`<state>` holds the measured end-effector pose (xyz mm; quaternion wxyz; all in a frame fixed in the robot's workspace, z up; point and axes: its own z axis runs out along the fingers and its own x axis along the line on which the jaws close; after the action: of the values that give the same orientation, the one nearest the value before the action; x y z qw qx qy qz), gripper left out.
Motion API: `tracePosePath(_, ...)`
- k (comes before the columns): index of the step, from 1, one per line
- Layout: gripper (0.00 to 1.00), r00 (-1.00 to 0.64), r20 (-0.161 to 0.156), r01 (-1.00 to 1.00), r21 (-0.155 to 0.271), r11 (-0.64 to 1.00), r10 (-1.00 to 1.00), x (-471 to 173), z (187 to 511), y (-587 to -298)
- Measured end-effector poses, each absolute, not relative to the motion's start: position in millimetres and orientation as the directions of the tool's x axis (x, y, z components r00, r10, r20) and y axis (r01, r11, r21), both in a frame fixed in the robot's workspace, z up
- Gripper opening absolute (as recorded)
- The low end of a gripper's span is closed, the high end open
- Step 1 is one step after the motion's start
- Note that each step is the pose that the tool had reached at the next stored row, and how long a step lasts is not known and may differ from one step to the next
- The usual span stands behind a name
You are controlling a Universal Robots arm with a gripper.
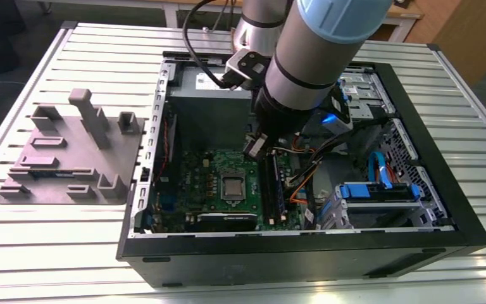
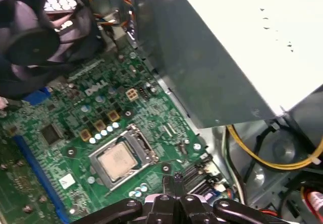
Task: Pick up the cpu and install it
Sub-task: 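Install the first cpu locking lever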
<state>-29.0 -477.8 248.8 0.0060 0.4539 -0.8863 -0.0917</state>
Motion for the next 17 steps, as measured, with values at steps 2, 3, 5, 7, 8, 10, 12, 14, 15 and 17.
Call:
tracePosePath(2, 0.10, -0.588, -0.073, -0.804, 0.168, 0.571, -0.806, -28, 248, -473)
tracePosePath(3, 0.10, -0.588, -0.073, -0.804, 0.168, 0.571, -0.806, -27, 248, -471)
tracePosePath(5, 0.10, -0.588, -0.073, -0.804, 0.168, 0.571, -0.806, -27, 246, -466)
tracePosePath(7, 0.10, -0.588, -0.073, -0.804, 0.168, 0.571, -0.806, -27, 245, -462)
tracePosePath(8, 0.10, -0.588, -0.073, -0.804, 0.168, 0.571, -0.806, -27, 244, -461)
tracePosePath(10, 0.10, -0.588, -0.073, -0.804, 0.168, 0.571, -0.806, -27, 242, -458)
tracePosePath(12, 0.10, -0.587, -0.073, -0.804, 0.168, 0.571, -0.806, -27, 241, -456)
tracePosePath(14, 0.10, -0.587, -0.073, -0.804, 0.168, 0.570, -0.806, -27, 239, -454)
tracePosePath(15, 0.10, -0.587, -0.073, -0.804, 0.168, 0.570, -0.806, -27, 239, -453)
tracePosePath(17, 0.10, -0.586, -0.074, -0.805, 0.167, 0.570, -0.807, -29, 238, -452)
